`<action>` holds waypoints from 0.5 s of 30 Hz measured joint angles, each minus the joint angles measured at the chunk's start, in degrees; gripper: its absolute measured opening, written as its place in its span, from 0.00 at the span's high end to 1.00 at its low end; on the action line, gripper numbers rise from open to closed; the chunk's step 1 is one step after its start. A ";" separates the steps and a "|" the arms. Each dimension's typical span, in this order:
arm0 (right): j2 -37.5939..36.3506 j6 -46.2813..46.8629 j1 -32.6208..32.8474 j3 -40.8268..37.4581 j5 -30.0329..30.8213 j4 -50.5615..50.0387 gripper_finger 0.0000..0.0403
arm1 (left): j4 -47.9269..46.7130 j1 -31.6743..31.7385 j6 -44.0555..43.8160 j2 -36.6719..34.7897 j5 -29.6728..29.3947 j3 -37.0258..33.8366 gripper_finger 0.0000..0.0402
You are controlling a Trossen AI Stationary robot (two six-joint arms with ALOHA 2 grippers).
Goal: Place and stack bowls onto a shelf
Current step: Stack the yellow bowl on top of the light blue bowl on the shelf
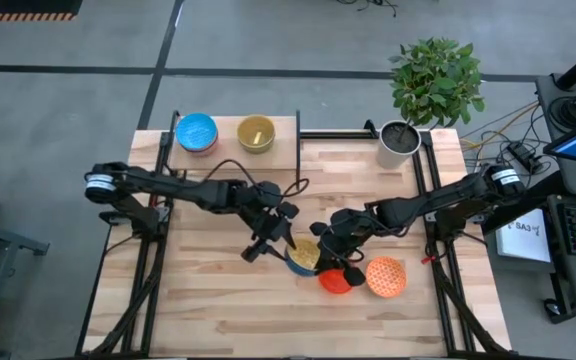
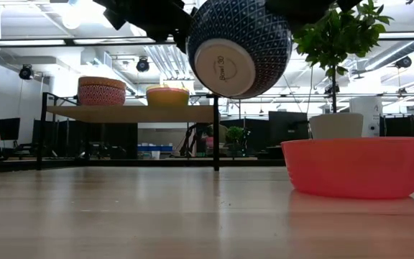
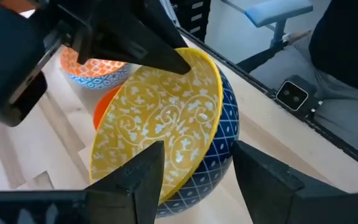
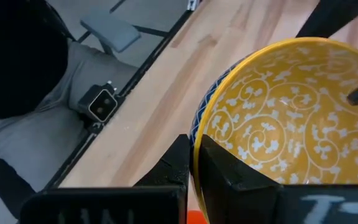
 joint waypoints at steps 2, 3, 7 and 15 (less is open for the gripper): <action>0.00 -0.25 0.02 -0.02 -0.11 0.02 0.97 | -0.10 -0.06 0.91 0.42 0.08 0.00 0.60; 0.00 -0.30 0.00 -0.02 -0.10 0.02 0.97 | -0.36 -0.09 1.59 0.55 0.11 0.00 0.63; 0.00 -0.59 -0.10 -0.02 -0.45 -0.13 0.97 | -0.60 -0.20 4.12 0.22 0.86 0.00 0.81; 0.00 1.60 -0.74 -0.02 0.04 0.20 0.91 | -0.92 -0.06 4.17 -0.66 -0.48 -0.02 0.99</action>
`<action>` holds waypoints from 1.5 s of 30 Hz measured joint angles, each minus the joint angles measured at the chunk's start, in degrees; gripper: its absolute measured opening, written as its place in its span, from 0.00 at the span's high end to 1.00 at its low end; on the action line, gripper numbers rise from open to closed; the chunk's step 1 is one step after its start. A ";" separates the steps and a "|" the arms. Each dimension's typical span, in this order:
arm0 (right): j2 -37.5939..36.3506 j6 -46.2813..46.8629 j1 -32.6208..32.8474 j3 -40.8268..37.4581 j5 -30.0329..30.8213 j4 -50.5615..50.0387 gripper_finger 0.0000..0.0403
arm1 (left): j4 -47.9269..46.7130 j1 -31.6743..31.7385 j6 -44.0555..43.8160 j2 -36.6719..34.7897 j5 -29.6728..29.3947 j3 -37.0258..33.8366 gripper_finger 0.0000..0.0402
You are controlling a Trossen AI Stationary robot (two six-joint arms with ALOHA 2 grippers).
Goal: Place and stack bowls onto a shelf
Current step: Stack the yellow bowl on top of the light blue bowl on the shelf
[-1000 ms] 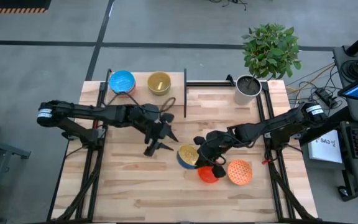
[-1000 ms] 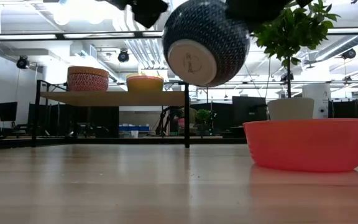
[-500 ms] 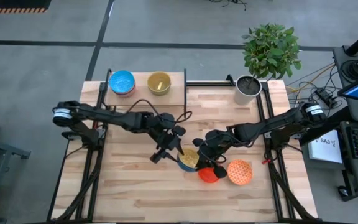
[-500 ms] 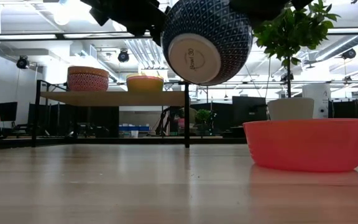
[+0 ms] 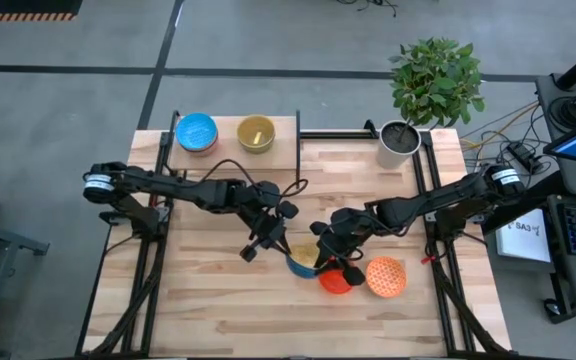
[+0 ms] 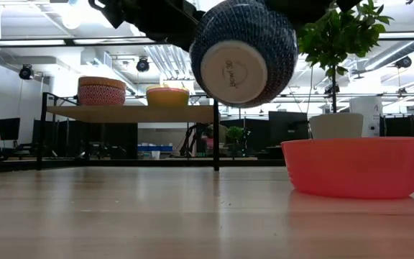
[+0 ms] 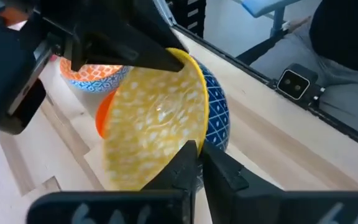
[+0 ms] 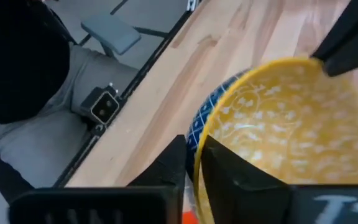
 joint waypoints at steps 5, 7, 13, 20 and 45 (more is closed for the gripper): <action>0.00 0.88 -0.27 0.02 3.77 0.13 0.81 | 0.12 0.00 -1.24 0.00 1.00 0.00 1.00; 0.39 0.96 -0.27 0.02 5.84 0.03 0.80 | -0.64 -0.02 -1.45 0.00 1.12 0.00 1.00; 3.86 0.38 -0.11 0.00 6.95 -1.50 0.96 | -3.04 -0.02 -2.03 0.00 0.92 0.00 1.00; 5.29 3.69 -0.11 -0.07 7.23 -1.50 0.98 | -8.49 -0.34 -4.84 0.00 -0.64 0.00 1.00; 5.73 8.50 2.52 -0.07 12.20 -1.66 0.98 | -6.43 -4.59 -15.40 13.29 -5.88 -0.20 1.00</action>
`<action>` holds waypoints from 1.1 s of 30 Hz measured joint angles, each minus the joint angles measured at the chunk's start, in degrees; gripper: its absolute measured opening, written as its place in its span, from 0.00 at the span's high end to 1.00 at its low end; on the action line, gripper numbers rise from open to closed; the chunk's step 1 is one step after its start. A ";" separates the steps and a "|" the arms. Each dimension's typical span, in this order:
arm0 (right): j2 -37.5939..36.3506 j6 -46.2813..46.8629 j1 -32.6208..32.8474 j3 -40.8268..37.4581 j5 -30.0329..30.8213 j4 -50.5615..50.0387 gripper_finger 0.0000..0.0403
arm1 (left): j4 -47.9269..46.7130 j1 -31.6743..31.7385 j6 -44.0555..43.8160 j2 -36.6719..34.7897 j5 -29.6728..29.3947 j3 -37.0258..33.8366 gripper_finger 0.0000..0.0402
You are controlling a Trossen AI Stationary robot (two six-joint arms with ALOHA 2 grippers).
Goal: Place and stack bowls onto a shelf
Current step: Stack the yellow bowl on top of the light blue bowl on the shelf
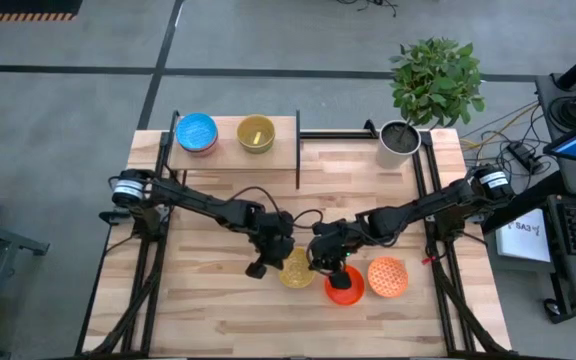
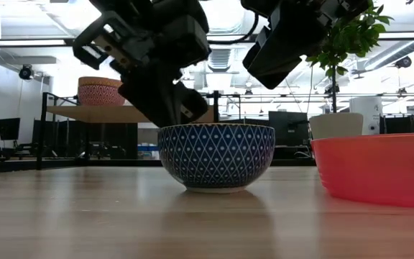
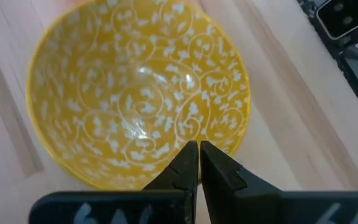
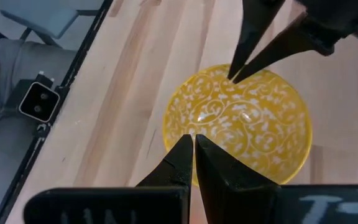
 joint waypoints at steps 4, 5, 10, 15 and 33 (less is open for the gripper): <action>-0.04 0.16 0.72 0.00 0.90 -0.21 0.98 | -1.01 0.00 1.91 -0.79 -0.07 0.90 1.00; -0.04 0.18 0.82 0.00 0.91 -0.21 0.98 | -1.68 0.00 2.37 -0.96 -0.11 1.57 1.00; -0.04 0.43 0.96 -0.01 0.87 -0.79 0.98 | -9.47 -0.43 5.85 -1.42 -0.13 6.93 0.98; -0.07 0.95 1.00 -0.02 0.85 -2.01 0.98 | -15.24 -3.27 10.48 -0.63 -0.96 9.79 0.85; -5.82 5.63 13.89 -0.07 10.27 -6.19 0.98 | -12.76 -6.15 15.24 6.10 -7.38 12.14 0.57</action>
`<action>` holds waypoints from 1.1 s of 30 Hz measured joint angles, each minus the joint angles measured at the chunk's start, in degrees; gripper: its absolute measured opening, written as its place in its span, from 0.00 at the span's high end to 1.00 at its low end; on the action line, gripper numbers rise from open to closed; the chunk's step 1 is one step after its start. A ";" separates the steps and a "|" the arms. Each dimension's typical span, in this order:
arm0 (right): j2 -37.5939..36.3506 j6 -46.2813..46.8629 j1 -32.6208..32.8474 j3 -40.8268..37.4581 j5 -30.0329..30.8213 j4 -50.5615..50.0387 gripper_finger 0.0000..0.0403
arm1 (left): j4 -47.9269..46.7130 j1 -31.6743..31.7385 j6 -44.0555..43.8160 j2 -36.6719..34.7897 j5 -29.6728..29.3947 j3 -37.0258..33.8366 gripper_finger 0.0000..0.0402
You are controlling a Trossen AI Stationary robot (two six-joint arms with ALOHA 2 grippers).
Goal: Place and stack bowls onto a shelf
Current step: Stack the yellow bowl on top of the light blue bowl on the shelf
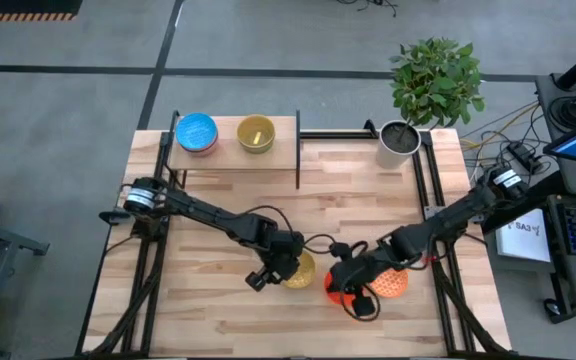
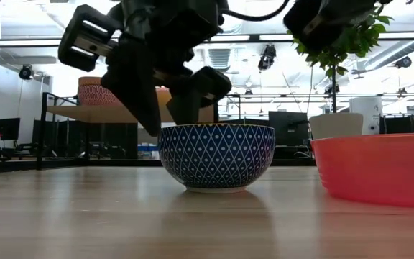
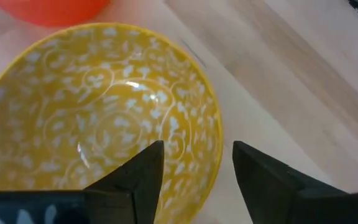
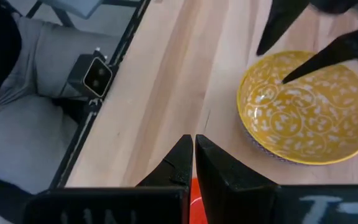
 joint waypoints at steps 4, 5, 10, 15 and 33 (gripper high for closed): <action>-0.36 1.59 1.62 0.00 3.11 0.13 0.98 | -0.24 0.01 -0.06 2.60 2.94 1.35 0.61; -0.36 1.87 1.78 0.00 3.56 0.11 0.98 | -0.35 0.01 -0.18 3.21 3.50 1.75 0.62; -0.36 2.15 1.91 0.00 4.30 -0.01 0.98 | -1.85 0.03 -0.64 5.40 6.30 3.93 0.70; -0.36 1.57 1.91 0.00 5.25 0.07 0.98 | -2.63 0.05 -0.85 5.39 6.05 4.23 0.93; -1.38 -4.09 1.89 0.00 7.20 0.06 0.98 | -17.47 0.17 -0.49 -13.96 -4.92 4.88 1.00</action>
